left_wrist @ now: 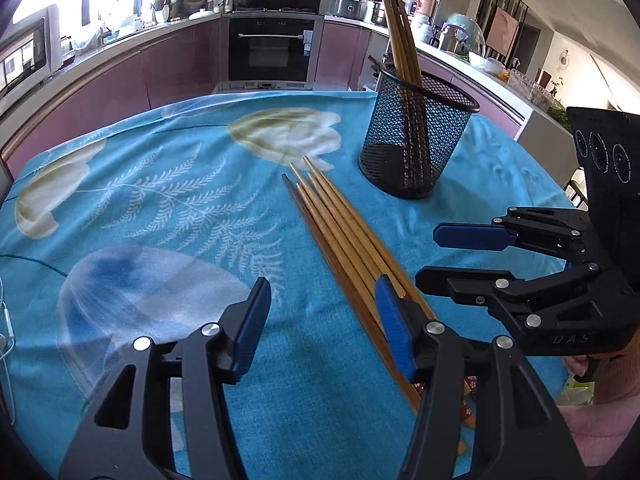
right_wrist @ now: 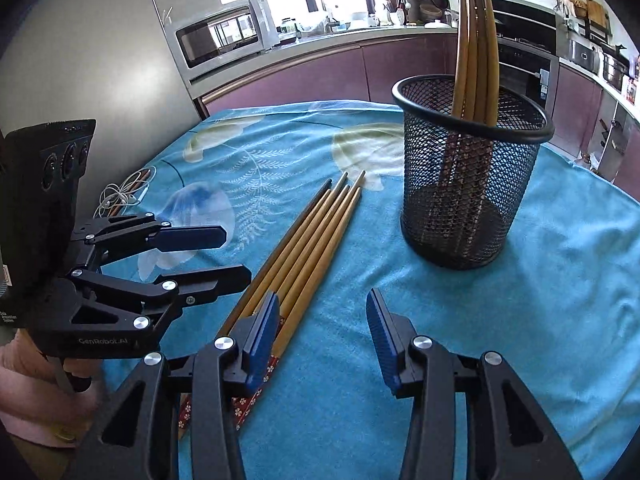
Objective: Organize utensils
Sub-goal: 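Open the right gripper and pull it back from the cup, then lower the right gripper onto the row and close on a red-patterned chopstick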
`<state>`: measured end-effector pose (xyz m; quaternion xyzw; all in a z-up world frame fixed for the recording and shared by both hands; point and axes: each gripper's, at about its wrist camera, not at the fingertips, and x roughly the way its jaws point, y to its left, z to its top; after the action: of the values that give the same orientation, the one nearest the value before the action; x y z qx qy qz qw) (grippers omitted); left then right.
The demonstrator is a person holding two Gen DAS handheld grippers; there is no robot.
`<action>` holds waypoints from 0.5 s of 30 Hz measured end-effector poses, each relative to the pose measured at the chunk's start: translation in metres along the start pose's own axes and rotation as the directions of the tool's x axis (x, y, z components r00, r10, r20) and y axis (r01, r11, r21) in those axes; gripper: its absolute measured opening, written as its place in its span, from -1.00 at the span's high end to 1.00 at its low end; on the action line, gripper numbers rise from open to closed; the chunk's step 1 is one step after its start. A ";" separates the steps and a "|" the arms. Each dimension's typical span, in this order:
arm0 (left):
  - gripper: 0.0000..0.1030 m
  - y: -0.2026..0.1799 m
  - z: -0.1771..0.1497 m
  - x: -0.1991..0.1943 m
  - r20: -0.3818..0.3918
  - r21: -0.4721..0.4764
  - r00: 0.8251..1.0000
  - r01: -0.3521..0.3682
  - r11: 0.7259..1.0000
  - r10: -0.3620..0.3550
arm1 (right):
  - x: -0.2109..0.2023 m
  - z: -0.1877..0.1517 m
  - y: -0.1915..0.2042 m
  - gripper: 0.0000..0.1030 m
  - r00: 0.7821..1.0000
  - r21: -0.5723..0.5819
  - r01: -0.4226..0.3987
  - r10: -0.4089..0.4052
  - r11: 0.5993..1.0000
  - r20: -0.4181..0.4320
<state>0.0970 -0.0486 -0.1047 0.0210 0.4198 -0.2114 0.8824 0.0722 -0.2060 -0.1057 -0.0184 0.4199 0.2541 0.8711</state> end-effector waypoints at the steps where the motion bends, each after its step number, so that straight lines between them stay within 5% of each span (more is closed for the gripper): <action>1: -0.05 -0.002 0.001 0.000 -0.004 0.001 1.000 0.001 1.000 -0.001 | 0.001 -0.002 0.002 0.16 1.000 -0.004 0.006 -0.006 1.000 -0.005; 15: -0.05 -0.009 -0.003 0.008 -0.026 0.030 0.999 -0.027 0.999 0.028 | 0.009 -0.005 0.006 0.16 0.999 -0.027 0.033 -0.033 0.999 -0.016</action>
<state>0.0962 -0.0586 -0.1113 0.0428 0.4276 -0.2051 0.8793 0.0703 -0.1978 -0.1145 -0.0392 0.4232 0.2452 0.8713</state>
